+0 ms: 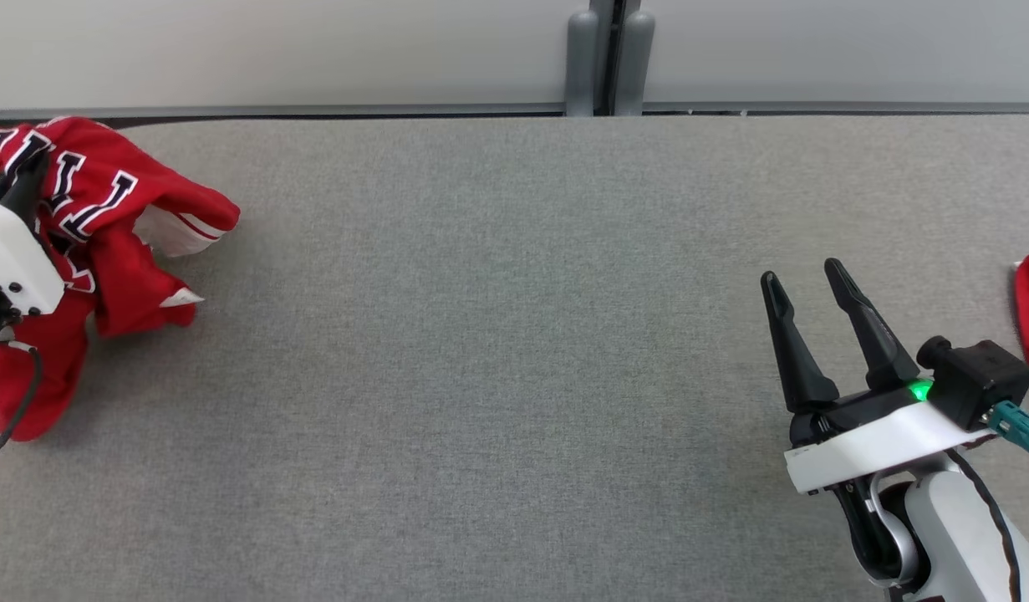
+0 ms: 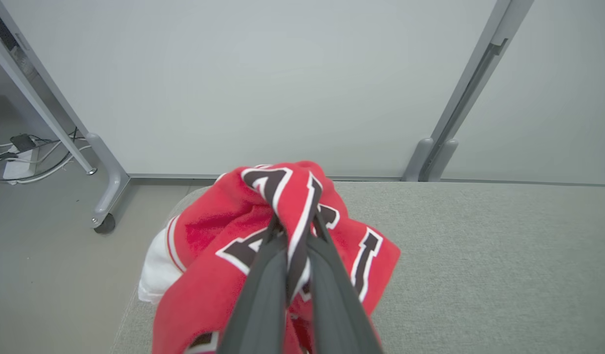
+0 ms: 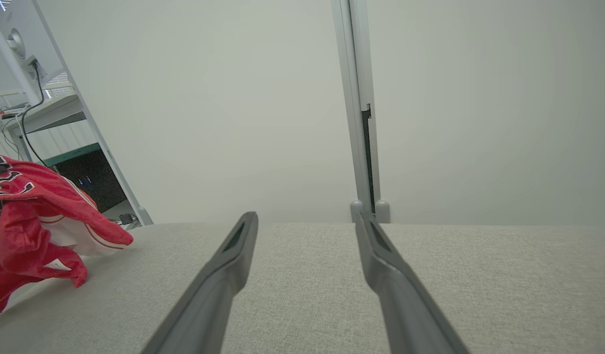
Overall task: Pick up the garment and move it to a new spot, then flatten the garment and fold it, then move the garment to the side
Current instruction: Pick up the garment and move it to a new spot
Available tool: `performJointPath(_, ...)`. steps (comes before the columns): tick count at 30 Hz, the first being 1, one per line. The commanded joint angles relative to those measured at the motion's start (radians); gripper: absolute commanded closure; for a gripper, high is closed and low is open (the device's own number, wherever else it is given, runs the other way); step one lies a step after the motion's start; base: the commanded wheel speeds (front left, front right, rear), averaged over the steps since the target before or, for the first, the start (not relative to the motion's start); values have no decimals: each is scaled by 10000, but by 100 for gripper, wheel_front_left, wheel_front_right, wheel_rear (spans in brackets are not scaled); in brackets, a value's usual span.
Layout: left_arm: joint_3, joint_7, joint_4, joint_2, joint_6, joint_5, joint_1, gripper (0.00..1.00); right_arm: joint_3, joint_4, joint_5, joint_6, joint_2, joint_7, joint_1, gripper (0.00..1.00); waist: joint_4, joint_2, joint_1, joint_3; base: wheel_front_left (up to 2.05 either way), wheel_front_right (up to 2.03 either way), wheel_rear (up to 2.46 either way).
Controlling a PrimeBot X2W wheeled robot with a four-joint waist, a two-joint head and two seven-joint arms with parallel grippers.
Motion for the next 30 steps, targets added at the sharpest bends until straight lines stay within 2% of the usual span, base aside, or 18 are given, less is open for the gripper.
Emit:
performJointPath(1, -65, -29, -190, 90, -8, 23, -52, 100, -47, 21, 44, 4, -12, -12, 124, 0, -287, 0, 0, -400, 0, 0, 0)
performJointPath(8, -693, 237, -2375, 7, 20, 26, 58, 100, -349, -28, 22, 4, 57, -8, 444, 0, -944, 0, 0, -999, 0, 0, 0)
performJointPath(15, -1131, 728, -4559, -558, 420, -171, 510, 100, -677, -252, -65, 4, 32, -8, 516, 0, -1707, 0, 0, -893, 0, 0, 0)
performJointPath(19, -1695, 452, -5358, -1043, 662, 229, 1107, 100, -782, -344, -99, 4, 68, -8, 553, 0, -2085, 0, 0, -681, 0, 0, 0)
performJointPath(22, -2266, -131, -5384, -1630, 926, 705, 1681, 100, -811, -355, -101, 4, 135, -8, 578, 0, -2318, 0, 0, -549, 0, 0, 0)
performJointPath(25, -2824, -685, -4741, -2189, 1086, 1048, 2240, 100, -729, -370, -91, 4, 159, -6, 480, 0, -2515, 0, 0, -390, 0, 0, 0)
performJointPath(30, -3512, -1467, -2924, -3020, 908, 1270, 2732, 100, -704, -273, -57, 4, 115, -8, 443, 0, -2638, 0, 0, -288, 0, 0, 0)
